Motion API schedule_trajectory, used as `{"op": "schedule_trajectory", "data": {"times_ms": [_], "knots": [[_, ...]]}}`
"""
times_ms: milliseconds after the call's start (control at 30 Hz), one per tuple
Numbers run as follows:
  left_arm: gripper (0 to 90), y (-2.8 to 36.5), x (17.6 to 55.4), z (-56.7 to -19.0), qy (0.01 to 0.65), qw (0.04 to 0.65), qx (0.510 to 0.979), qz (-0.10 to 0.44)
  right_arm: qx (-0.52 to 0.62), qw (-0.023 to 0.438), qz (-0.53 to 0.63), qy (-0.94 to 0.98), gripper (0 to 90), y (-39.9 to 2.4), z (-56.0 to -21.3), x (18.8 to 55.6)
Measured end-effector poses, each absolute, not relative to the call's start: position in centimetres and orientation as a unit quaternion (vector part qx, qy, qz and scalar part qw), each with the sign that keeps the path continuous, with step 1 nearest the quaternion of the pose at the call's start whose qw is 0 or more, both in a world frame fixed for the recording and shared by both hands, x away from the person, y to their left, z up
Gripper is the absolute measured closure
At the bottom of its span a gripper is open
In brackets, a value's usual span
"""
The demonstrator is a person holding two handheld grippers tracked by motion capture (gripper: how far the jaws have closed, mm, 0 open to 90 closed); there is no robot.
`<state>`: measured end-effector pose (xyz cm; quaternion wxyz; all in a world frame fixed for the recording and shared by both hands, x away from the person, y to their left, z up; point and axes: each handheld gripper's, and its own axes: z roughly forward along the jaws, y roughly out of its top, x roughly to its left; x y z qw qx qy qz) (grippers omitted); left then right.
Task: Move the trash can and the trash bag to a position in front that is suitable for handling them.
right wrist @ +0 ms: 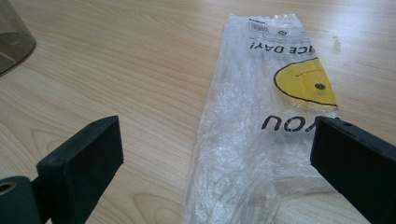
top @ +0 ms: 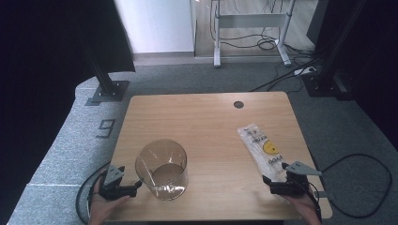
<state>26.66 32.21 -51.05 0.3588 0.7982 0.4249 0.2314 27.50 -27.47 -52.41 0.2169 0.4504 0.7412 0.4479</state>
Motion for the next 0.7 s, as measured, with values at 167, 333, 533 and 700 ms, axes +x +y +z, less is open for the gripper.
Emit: {"op": "schedule_trajectory", "data": {"times_ms": [167,333,533,700], "knots": [[4.9,32.1,26.4,-51.2,0.417,0.363,0.804,0.220,0.449,0.221,0.441,0.745,2.4,-27.5,-52.5,27.4],[2.9,31.7,26.3,-51.1,0.405,0.365,0.810,0.215,0.450,0.223,0.442,0.743,3.0,-27.7,-52.4,27.4],[1.4,31.7,25.8,-50.8,0.383,0.369,0.822,0.204,0.454,0.227,0.434,0.744,3.3,-27.8,-52.6,27.4],[1.2,31.5,24.9,-49.7,0.344,0.397,0.828,0.195,0.457,0.212,0.455,0.735,4.0,-28.1,-52.4,27.3]]}}
